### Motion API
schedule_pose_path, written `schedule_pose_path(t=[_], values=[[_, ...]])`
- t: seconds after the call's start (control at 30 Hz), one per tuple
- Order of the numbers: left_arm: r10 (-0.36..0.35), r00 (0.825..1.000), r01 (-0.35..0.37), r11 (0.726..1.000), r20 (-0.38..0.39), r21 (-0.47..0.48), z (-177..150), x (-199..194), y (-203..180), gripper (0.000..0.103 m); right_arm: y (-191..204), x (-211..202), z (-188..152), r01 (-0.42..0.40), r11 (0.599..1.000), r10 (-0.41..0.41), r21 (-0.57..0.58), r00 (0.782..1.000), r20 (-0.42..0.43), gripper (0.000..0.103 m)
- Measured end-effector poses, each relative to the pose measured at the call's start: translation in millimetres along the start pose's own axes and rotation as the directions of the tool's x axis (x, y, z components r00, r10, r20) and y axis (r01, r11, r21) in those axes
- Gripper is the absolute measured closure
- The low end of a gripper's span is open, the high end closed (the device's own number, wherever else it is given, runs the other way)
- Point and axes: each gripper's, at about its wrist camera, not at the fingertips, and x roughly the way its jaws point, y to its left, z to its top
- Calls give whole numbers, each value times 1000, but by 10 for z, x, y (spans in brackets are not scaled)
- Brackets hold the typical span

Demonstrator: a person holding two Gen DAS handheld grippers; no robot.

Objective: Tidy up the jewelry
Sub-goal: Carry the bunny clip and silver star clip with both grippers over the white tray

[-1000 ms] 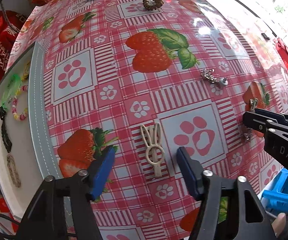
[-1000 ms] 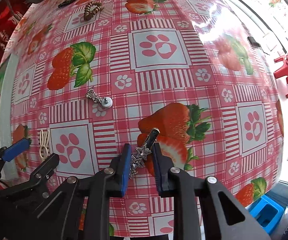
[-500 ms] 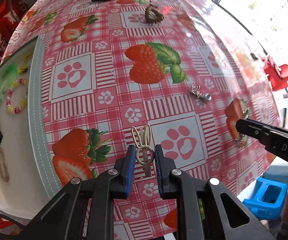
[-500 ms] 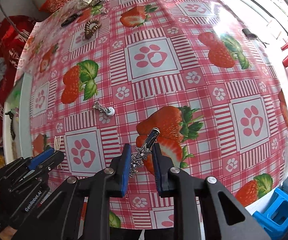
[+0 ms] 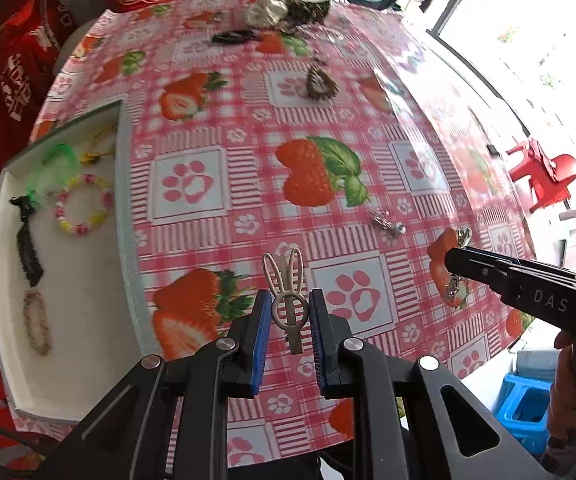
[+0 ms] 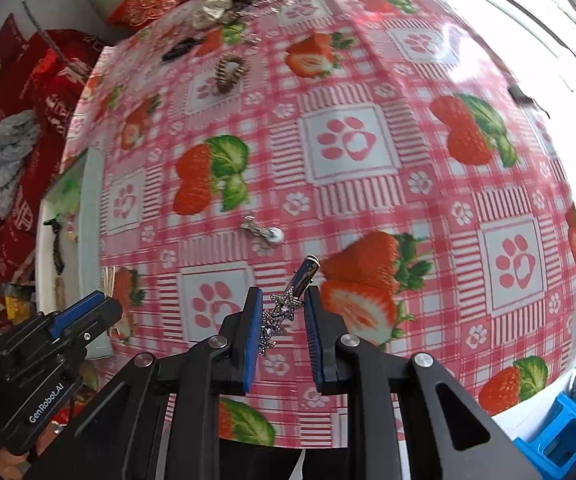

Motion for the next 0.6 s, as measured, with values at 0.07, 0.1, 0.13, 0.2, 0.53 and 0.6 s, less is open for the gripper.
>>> schedule_pose_path(t=[0.07,0.1,0.13,0.2,0.53,0.6], values=[[12,1000,-12,1000,11,-18,1,-35,48,77,107,-17,38,-17,1000,17,-23,1000,3,80],[19,1000,-19,999,17,-30,-5,-70,99,77,156,-23,56,-26,999,26,-34,1000,3,80],[27,999,-26,999,23,-45,-17,-106,158,77,210,-18,75,-36,998,36,-44,999,1,80],[43,999,-40,997,34,-71,-45,-166,276,77,356,-15,117,-59,995,59,-74,998,-4,80],[138,989,-122,964,53,-235,-279,-396,1022,77,1230,131,225,-160,956,150,-247,987,-61,80],[151,987,-133,956,48,-260,-311,-392,1161,77,1450,177,245,-173,941,159,-290,985,-72,80]])
